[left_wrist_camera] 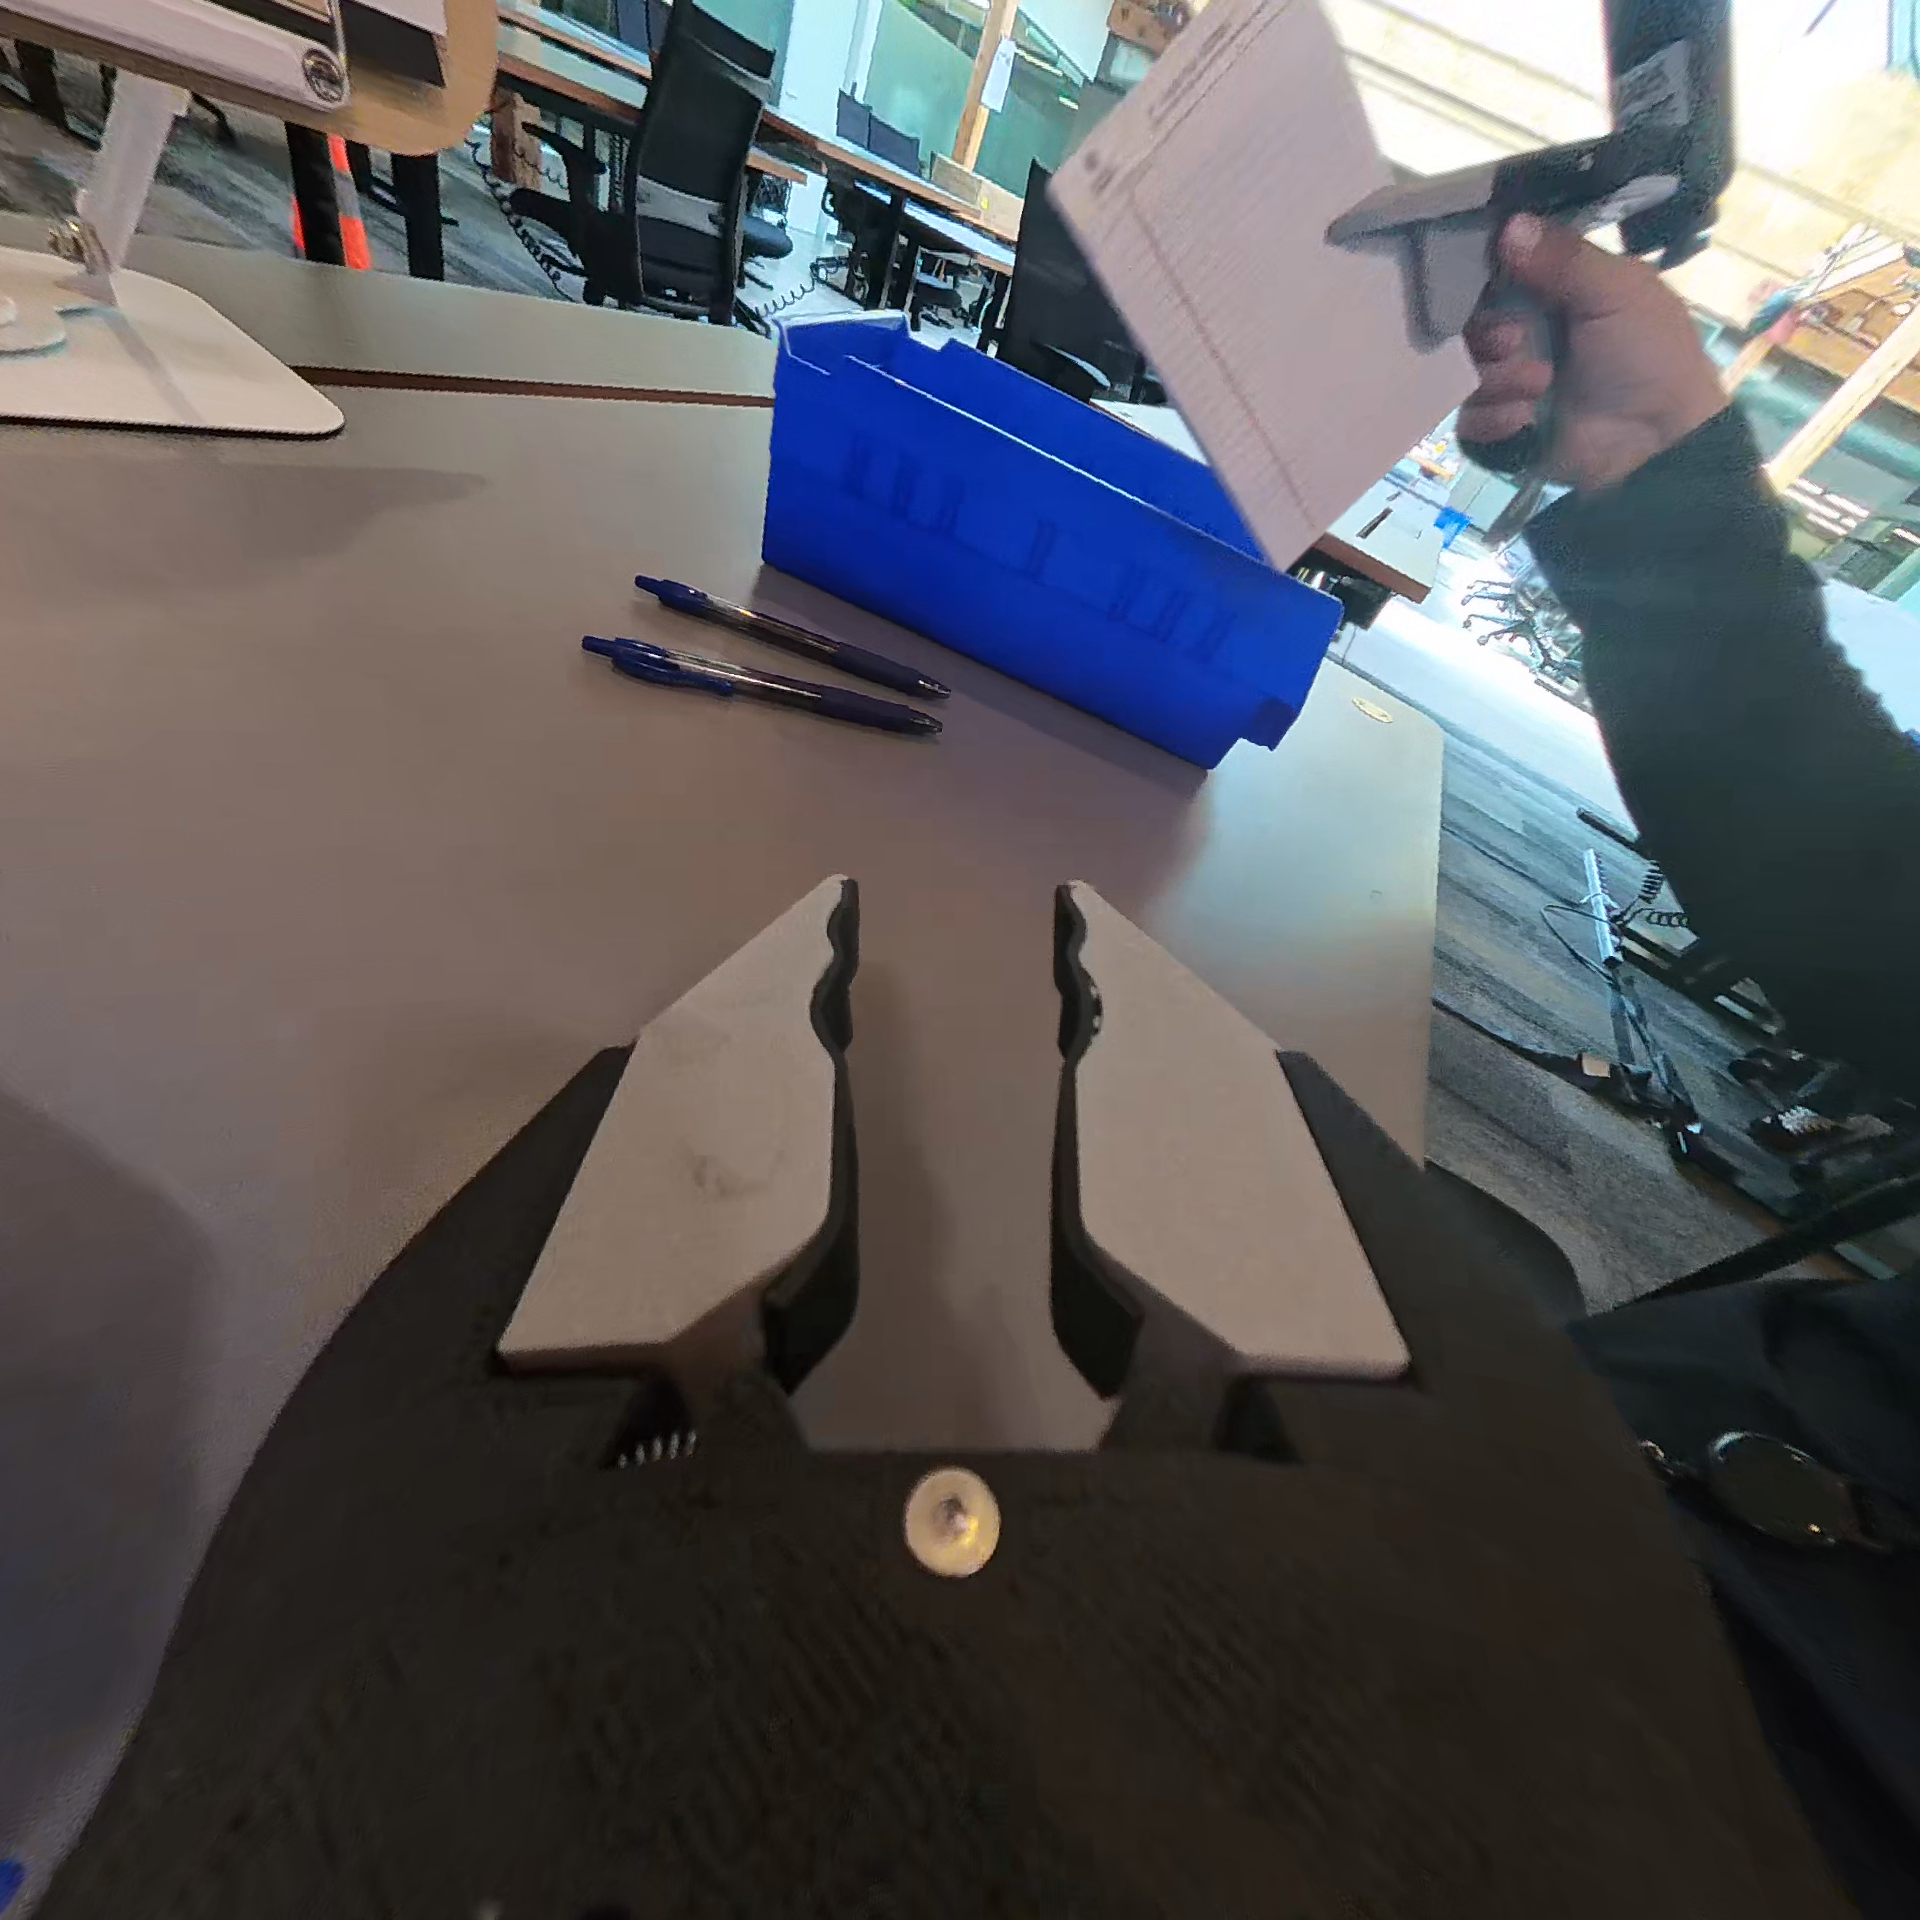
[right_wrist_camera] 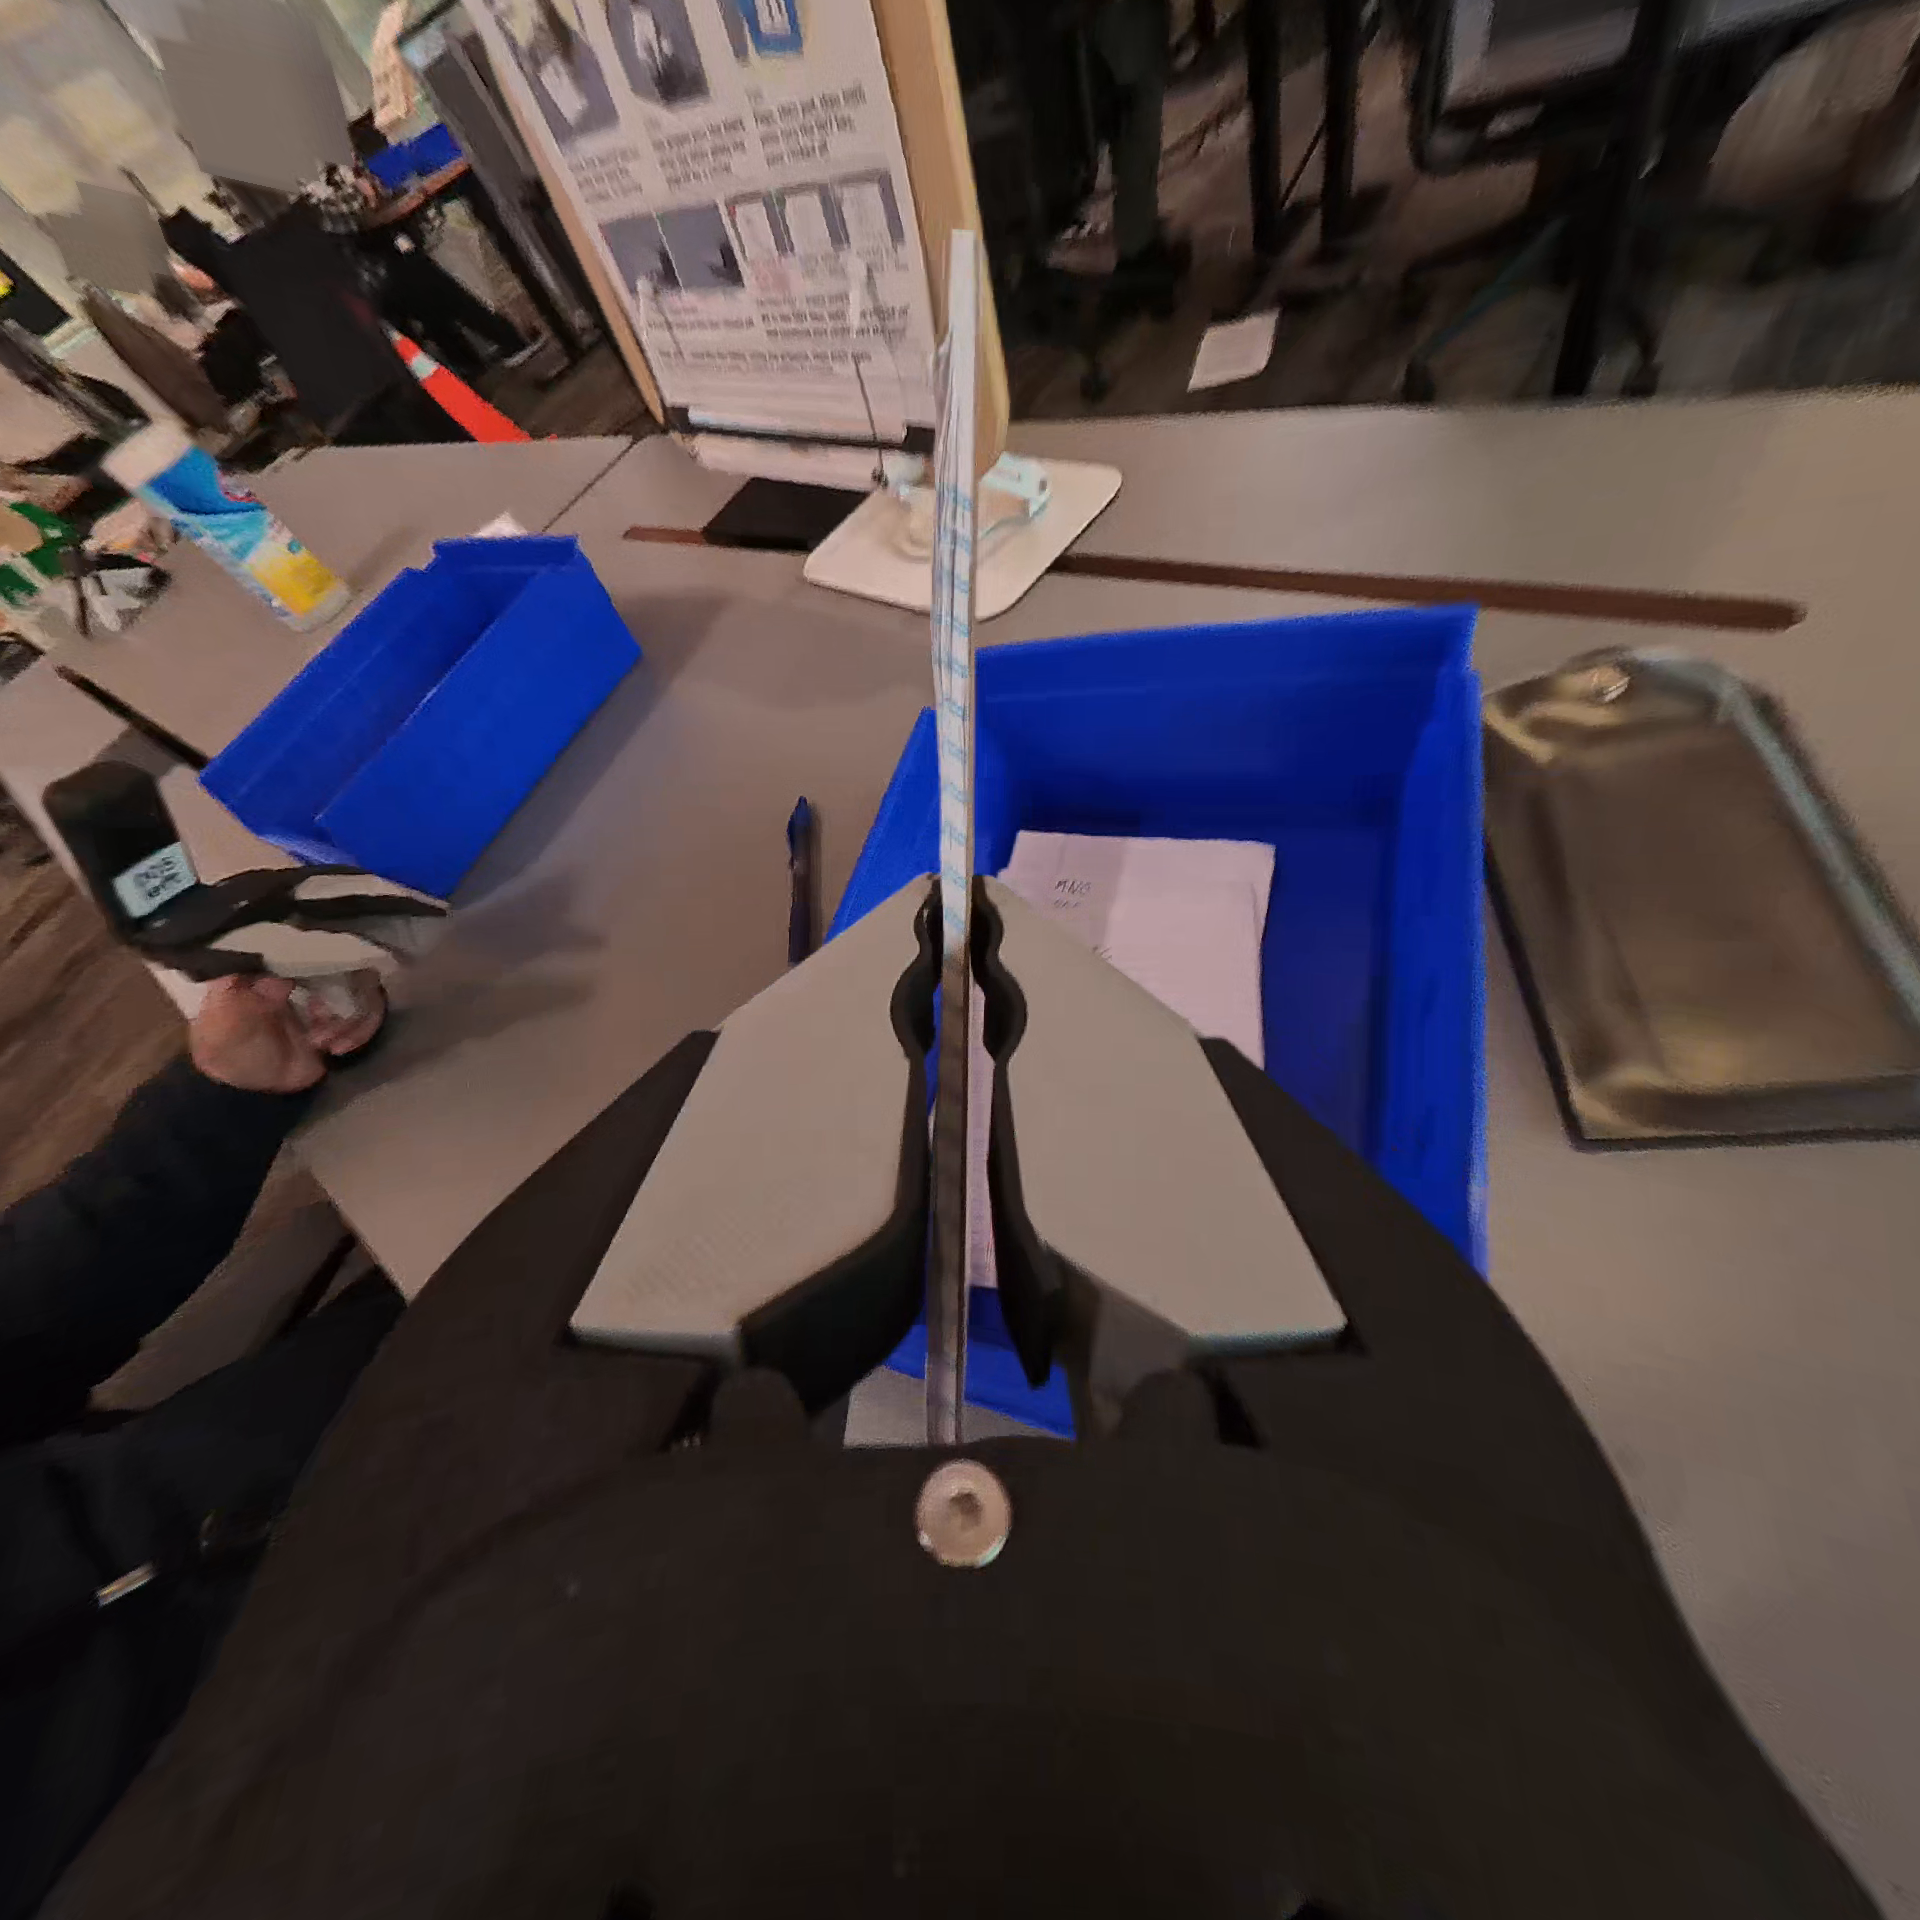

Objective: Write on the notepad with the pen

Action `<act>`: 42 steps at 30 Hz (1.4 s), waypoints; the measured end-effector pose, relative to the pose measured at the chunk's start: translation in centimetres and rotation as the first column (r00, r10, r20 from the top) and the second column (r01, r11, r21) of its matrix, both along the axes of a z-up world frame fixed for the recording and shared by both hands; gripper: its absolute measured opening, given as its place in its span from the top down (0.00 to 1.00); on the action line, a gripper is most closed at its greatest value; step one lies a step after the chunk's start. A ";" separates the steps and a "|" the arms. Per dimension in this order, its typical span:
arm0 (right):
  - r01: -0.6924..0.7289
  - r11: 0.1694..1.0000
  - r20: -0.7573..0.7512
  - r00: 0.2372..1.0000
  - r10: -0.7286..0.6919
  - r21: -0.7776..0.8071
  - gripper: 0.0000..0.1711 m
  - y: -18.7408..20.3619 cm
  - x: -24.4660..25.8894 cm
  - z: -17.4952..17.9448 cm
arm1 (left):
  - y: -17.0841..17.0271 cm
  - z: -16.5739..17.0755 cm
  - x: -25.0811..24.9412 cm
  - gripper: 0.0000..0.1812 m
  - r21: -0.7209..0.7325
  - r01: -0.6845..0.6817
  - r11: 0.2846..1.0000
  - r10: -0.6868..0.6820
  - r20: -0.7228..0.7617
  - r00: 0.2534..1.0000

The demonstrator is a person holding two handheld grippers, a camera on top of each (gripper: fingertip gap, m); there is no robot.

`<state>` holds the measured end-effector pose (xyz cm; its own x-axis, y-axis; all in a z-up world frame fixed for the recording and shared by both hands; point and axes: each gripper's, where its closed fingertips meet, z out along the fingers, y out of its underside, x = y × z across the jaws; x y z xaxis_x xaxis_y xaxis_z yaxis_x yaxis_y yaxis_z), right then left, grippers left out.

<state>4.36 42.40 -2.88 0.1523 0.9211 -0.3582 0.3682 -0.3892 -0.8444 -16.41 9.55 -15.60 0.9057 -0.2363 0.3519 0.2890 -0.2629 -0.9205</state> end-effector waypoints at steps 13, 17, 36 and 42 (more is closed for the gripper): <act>0.120 0.985 0.441 0.883 -0.161 0.121 0.81 4.0 -3.6 -12.1 | 0.1 -0.2 0.0 0.82 -0.008 -0.013 1.000 0.013 -0.029 1.000; 0.109 0.957 0.305 0.933 -0.192 0.269 0.80 1.8 -4.7 -4.8 | 0.1 -0.1 0.0 0.82 -0.004 -0.018 1.000 0.018 -0.029 0.999; -0.318 0.912 0.735 0.677 0.027 0.259 0.84 -12.3 -21.6 -20.7 | -0.2 -0.1 0.4 0.82 -0.007 0.004 1.000 -0.004 -0.015 1.000; -0.318 0.925 0.731 0.679 0.070 0.207 0.96 -12.6 -21.2 -20.8 | -0.1 -0.3 0.6 0.82 -0.017 0.004 1.000 -0.004 -0.042 0.999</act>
<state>-16.81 29.82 -23.67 0.0469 0.9965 0.0689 0.9324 -0.0189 -0.3610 -15.80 9.42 -15.91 0.9187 -0.2343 0.3178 0.2494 -0.2796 -0.9272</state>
